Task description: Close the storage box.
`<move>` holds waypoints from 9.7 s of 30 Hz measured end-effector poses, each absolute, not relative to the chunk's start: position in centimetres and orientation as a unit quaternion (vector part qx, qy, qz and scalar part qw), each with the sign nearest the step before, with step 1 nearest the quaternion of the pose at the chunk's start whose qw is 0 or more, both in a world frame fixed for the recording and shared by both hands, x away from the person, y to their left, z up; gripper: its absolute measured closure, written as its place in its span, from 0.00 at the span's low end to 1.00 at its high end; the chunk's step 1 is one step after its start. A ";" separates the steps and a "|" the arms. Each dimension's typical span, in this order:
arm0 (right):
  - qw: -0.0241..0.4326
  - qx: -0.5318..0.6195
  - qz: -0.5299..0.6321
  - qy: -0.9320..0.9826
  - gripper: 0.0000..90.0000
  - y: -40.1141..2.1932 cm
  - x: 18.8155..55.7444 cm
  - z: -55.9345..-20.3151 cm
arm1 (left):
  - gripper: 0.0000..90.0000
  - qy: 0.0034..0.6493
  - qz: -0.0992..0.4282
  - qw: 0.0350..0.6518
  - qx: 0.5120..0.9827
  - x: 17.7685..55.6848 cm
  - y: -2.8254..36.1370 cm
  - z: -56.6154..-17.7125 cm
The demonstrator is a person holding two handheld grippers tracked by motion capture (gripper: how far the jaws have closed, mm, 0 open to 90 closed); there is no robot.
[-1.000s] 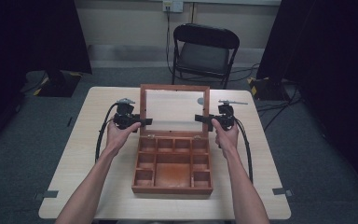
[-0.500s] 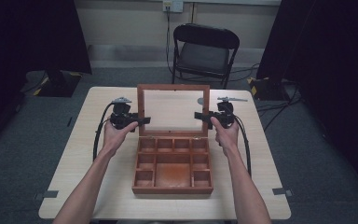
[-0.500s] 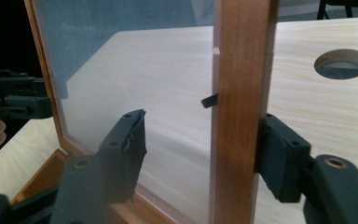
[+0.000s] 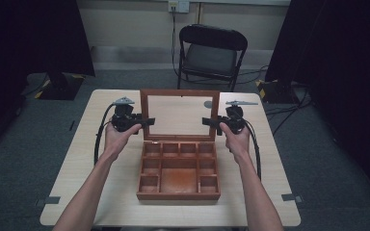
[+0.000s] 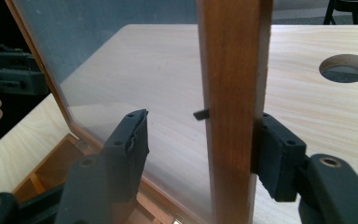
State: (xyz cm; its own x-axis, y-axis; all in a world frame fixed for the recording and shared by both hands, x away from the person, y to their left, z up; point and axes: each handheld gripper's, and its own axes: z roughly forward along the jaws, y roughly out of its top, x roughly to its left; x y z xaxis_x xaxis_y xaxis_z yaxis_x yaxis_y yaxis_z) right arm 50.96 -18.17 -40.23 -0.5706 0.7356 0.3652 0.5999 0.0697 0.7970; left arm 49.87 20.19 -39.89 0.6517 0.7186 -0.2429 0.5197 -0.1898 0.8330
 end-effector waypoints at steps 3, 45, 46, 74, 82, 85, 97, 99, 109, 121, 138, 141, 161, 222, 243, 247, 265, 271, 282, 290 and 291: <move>0.068 0.457 0.510 0.725 0.45 -18.2 50.9 -39.9 | 0.53 0.401 0.103 0.493 0.765 49.7 20.2 -39.8; 0.085 0.447 0.502 0.735 0.40 -17.7 46.4 -38.0 | 0.58 0.362 0.102 0.498 0.781 46.9 20.8 -38.9; 0.084 0.448 0.501 0.736 0.39 -17.7 46.3 -37.9 | 0.58 0.361 0.103 0.497 0.782 46.7 20.8 -38.9; 0.104 0.453 0.496 0.734 0.33 -17.8 43.6 -37.9 | 0.42 0.367 0.105 0.500 0.778 44.3 21.1 -39.2; 0.109 0.446 0.487 0.743 0.31 -17.7 42.6 -38.0 | 0.37 0.376 0.103 0.506 0.769 43.3 21.5 -39.9; 0.113 0.444 0.481 0.748 0.30 -17.7 42.2 -38.1 | 0.35 0.376 0.103 0.508 0.768 43.0 21.5 -39.8; 0.128 0.421 0.480 0.759 0.26 -17.8 40.9 -38.9 | 0.37 0.362 0.103 0.506 0.776 41.7 21.0 -40.1; 0.120 0.431 0.476 0.757 0.22 -17.9 40.9 -39.1 | 0.36 0.362 0.103 0.503 0.778 41.6 20.9 -40.1; 0.121 0.451 0.470 0.749 0.23 -19.8 40.2 -40.2 | 0.32 0.364 0.105 0.504 0.776 40.8 20.8 -40.6; 0.111 0.476 0.442 0.752 0.29 -21.8 39.7 -41.4 | 0.29 0.361 0.102 0.507 0.776 39.8 20.9 -41.0; 0.128 0.479 0.458 0.738 0.40 -22.7 40.2 -38.8 | 0.24 0.348 0.106 0.518 0.775 38.2 21.1 -41.1; 0.132 0.457 0.468 0.745 0.46 -21.8 39.8 -37.4 | 0.23 0.348 0.110 0.510 0.779 38.0 21.3 -41.2; 0.014 0.304 0.482 0.822 0.77 -14.0 38.0 -34.2 | 0.19 0.349 0.103 0.503 0.784 37.0 21.1 -43.1; -0.060 0.210 0.412 0.885 0.91 -9.2 36.2 -38.8 | 0.24 0.415 0.133 0.437 0.787 37.3 27.1 -46.2; -0.058 0.209 0.390 0.895 0.91 -9.0 35.6 -40.7 | 0.23 0.431 0.126 0.416 0.791 37.7 27.4 -47.1; -0.067 0.212 0.389 0.894 0.91 -9.0 35.6 -41.3 | 0.23 0.433 0.127 0.413 0.791 37.7 27.3 -47.2; -0.064 0.225 0.395 0.889 0.74 -9.4 35.4 -42.9 | 0.23 0.432 0.120 0.408 0.795 38.0 27.2 -47.4; -0.012 0.284 0.439 0.852 0.48 -11.9 35.9 -41.6 | 0.21 0.436 0.119 0.399 0.798 38.1 27.3 -47.3; 0.093 0.416 0.434 0.794 0.29 -18.4 36.8 -41.2 | 0.21 0.462 0.132 0.375 0.793 38.0 29.3 -47.6; 0.145 0.502 0.381 0.762 0.21 -23.2 36.5 -43.5 | 0.23 0.485 0.131 0.342 0.794 38.0 30.1 -48.9; 0.147 0.508 0.371 0.763 0.21 -23.8 36.6 -43.9 | 0.22 0.483 0.135 0.345 0.794 38.0 30.2 -49.0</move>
